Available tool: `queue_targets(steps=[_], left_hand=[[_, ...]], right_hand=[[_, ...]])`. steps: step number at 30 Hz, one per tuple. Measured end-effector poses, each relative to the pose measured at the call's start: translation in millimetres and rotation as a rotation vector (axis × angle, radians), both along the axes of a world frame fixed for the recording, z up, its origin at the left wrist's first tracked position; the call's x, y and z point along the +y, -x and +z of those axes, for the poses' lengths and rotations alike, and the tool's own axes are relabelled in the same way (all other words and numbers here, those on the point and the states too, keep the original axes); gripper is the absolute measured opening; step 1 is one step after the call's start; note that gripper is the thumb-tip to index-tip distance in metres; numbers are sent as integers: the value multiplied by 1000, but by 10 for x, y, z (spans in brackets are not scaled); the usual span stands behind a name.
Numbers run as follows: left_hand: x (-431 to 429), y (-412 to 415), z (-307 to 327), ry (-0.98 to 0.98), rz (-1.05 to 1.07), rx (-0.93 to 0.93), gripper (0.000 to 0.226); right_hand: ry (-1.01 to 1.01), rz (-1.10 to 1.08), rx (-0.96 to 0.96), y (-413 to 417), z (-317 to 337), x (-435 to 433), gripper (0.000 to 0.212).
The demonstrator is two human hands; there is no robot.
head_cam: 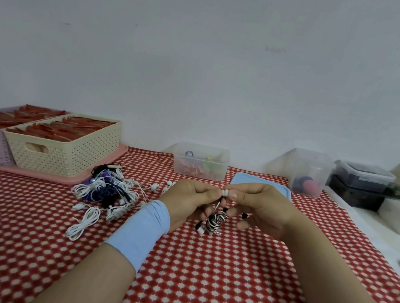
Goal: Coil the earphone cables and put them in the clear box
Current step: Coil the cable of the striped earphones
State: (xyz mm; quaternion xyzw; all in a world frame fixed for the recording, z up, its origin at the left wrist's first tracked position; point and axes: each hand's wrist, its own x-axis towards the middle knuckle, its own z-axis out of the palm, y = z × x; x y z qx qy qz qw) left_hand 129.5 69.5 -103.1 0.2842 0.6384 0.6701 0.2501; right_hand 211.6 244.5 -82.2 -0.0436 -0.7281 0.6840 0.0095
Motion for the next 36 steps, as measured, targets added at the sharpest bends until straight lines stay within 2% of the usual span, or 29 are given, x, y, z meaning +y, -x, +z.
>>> queue_targets(steps=[10,17,21,26,36], left_hand=[[-14,9,-8,99,41,203,16],[20,-7,-49,80,56,176,17],[67,-20,-33,-19,93,79,19],[69,1,-35,16,170,148,18],[74,-20,-14,90,233,250,15]], right_hand=[[-74,-6,-52,-24,32,23,15],[-62,-40,-83,0,-8,6,15],[57,-123,26,28,1,-34,19],[-131,-200,171,39,-14,-71,9],[-376,-230,246,11,-7,-73,12]])
